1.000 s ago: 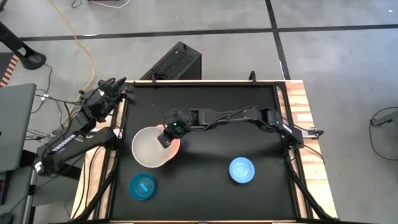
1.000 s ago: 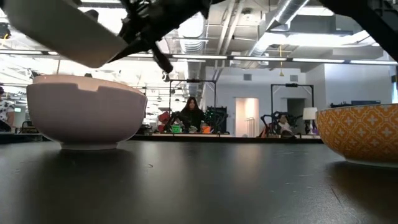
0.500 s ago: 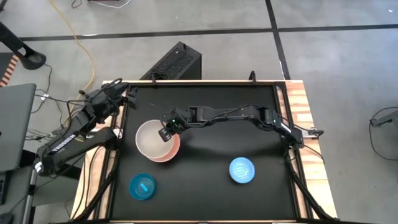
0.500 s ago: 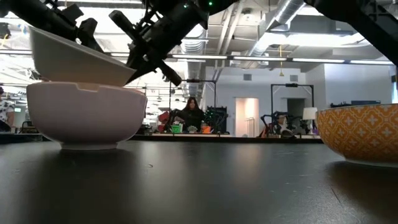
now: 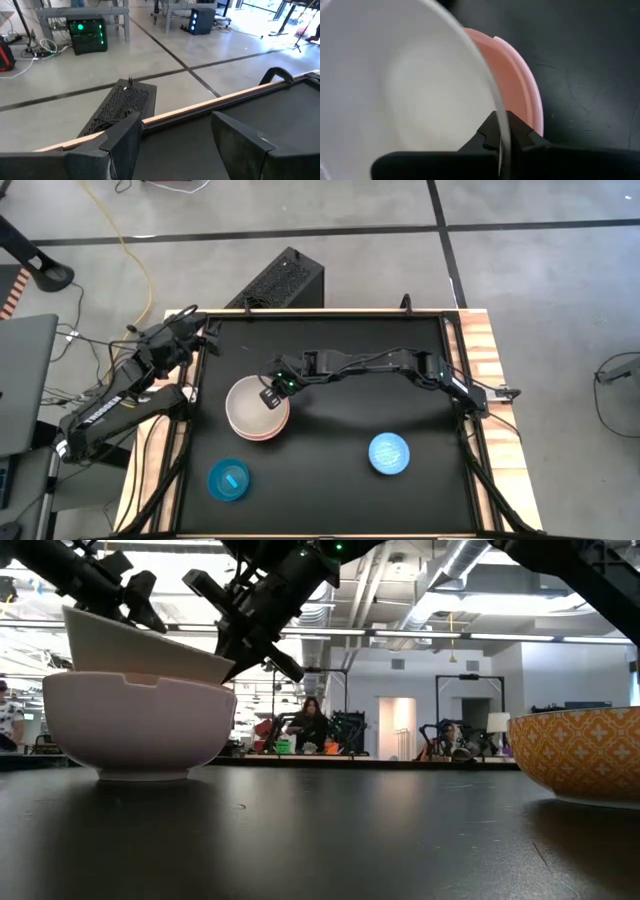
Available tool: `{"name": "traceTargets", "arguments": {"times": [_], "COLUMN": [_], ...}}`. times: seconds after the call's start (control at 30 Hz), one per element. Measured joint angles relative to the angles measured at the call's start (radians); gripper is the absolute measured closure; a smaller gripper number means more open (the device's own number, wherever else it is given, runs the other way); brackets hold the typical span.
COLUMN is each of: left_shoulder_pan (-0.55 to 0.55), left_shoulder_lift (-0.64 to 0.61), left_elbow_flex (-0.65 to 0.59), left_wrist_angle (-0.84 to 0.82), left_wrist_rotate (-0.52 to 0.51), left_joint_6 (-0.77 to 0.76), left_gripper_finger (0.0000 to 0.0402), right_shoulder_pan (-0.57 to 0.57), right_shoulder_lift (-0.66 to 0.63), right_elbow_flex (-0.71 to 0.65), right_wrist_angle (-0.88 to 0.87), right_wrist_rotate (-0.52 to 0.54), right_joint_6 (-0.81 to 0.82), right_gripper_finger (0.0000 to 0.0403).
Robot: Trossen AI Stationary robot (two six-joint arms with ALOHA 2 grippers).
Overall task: Nest bowls inside each other
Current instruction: Stack the light brown bowl on top of the pink bowl
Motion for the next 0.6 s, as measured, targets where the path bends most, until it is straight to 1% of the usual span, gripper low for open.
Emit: {"name": "traceTargets", "arguments": {"times": [0.37, 0.47, 0.6], "left_shoulder_pan": [0.0, 0.0, 0.0], "left_shoulder_lift": [0.0, 0.0, 0.0], "left_elbow_flex": [0.0, 0.0, 0.0], "left_wrist_angle": [-0.01, -0.01, -0.01], "left_wrist_rotate": [0.0, 0.0, 0.0], "left_joint_6": [-0.01, -0.01, -0.01], "left_gripper_finger": [0.0173, 0.0173, 0.0173], "right_shoulder_pan": [-0.002, -0.011, -0.034], "right_shoulder_lift": [-0.001, -0.001, -0.003], "right_elbow_flex": [0.0, 0.016, 0.077], "right_wrist_angle": [0.01, -0.001, -0.025], "right_wrist_rotate": [-0.001, -0.027, -0.1], "right_joint_6": [-0.01, -0.022, -0.032], "right_gripper_finger": [0.0288, 0.0262, 0.0232]}}
